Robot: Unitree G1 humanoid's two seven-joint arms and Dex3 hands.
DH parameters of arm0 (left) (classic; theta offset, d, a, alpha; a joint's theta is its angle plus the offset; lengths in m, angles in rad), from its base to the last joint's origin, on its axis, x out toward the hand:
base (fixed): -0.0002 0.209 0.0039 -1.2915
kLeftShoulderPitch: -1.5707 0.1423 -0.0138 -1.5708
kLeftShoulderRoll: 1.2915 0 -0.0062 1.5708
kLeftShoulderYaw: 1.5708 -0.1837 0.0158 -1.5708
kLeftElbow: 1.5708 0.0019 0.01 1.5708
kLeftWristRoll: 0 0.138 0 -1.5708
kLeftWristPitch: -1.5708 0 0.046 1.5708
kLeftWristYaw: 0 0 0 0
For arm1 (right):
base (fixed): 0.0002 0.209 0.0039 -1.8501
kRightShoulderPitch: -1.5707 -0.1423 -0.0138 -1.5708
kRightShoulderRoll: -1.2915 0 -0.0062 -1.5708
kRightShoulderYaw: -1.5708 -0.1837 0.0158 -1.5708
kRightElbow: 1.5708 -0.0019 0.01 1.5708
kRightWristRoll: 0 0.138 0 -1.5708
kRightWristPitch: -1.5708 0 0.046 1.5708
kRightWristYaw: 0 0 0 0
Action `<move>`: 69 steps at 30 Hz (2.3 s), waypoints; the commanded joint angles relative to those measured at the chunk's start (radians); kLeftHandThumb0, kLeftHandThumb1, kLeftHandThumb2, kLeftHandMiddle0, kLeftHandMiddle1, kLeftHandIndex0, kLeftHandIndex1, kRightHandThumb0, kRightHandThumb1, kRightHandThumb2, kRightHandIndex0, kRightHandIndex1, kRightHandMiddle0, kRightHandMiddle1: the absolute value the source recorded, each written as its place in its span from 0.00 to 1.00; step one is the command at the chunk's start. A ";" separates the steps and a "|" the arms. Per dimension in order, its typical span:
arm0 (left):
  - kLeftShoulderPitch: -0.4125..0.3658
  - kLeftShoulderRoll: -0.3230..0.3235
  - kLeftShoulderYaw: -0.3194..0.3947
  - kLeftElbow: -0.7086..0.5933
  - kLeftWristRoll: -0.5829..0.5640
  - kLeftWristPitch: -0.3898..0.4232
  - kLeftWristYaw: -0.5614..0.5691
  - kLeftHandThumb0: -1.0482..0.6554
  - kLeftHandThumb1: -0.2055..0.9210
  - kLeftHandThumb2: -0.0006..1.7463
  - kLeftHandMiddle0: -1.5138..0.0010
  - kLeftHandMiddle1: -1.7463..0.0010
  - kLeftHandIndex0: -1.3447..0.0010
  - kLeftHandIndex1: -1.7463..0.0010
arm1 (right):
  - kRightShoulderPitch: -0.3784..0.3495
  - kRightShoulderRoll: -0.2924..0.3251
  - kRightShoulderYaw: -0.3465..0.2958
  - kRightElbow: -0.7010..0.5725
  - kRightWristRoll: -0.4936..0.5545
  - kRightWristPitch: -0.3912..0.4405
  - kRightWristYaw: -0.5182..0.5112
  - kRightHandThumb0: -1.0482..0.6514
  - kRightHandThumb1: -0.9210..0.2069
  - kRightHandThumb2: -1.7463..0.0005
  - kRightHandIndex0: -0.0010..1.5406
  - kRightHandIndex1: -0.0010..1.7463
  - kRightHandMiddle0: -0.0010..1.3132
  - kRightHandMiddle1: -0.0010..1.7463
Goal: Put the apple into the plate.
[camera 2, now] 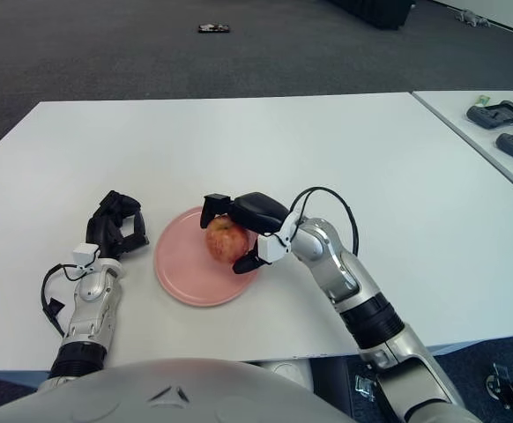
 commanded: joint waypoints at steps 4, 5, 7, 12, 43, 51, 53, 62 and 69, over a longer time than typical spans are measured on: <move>0.020 -0.001 0.003 0.040 -0.008 0.035 -0.005 0.32 0.43 0.79 0.16 0.00 0.52 0.00 | -0.013 -0.015 -0.002 -0.014 -0.037 -0.032 -0.016 0.22 0.52 0.35 0.00 0.74 0.01 0.77; 0.020 -0.001 0.003 0.040 -0.008 0.035 -0.006 0.32 0.43 0.79 0.16 0.00 0.52 0.00 | -0.013 -0.015 -0.002 -0.015 -0.039 -0.033 -0.015 0.22 0.50 0.35 0.00 0.72 0.00 0.76; 0.020 0.000 0.002 0.041 -0.009 0.033 -0.006 0.32 0.43 0.79 0.15 0.00 0.52 0.00 | -0.011 -0.015 -0.004 -0.017 -0.041 -0.034 -0.013 0.21 0.48 0.36 0.00 0.69 0.00 0.74; 0.022 0.001 0.001 0.040 -0.008 0.033 -0.007 0.32 0.43 0.79 0.16 0.00 0.52 0.00 | -0.006 -0.016 -0.007 -0.027 -0.042 -0.034 -0.009 0.21 0.44 0.38 0.00 0.63 0.00 0.70; 0.022 -0.003 -0.001 0.046 0.011 0.021 0.009 0.32 0.42 0.80 0.15 0.00 0.51 0.00 | 0.029 -0.022 -0.031 -0.050 -0.024 -0.034 -0.030 0.21 0.31 0.44 0.00 0.41 0.00 0.62; 0.021 -0.002 -0.002 0.050 0.006 0.014 -0.001 0.32 0.41 0.80 0.16 0.00 0.51 0.00 | 0.051 -0.008 -0.061 -0.040 -0.010 -0.061 -0.091 0.22 0.39 0.42 0.00 0.39 0.00 0.62; 0.021 -0.004 0.000 0.052 0.003 0.010 -0.001 0.32 0.41 0.80 0.16 0.00 0.51 0.00 | 0.065 0.008 -0.077 -0.039 0.000 -0.061 -0.123 0.22 0.40 0.41 0.00 0.40 0.00 0.63; 0.021 -0.003 -0.002 0.048 0.007 0.028 0.004 0.32 0.42 0.79 0.18 0.00 0.52 0.00 | 0.124 0.095 -0.152 -0.019 0.091 -0.044 -0.236 0.24 0.37 0.38 0.00 0.56 0.00 0.66; 0.021 -0.008 -0.001 0.051 0.011 0.025 0.013 0.32 0.43 0.79 0.18 0.00 0.52 0.00 | 0.170 0.175 -0.242 0.044 0.199 -0.054 -0.338 0.29 0.36 0.31 0.04 0.71 0.00 0.82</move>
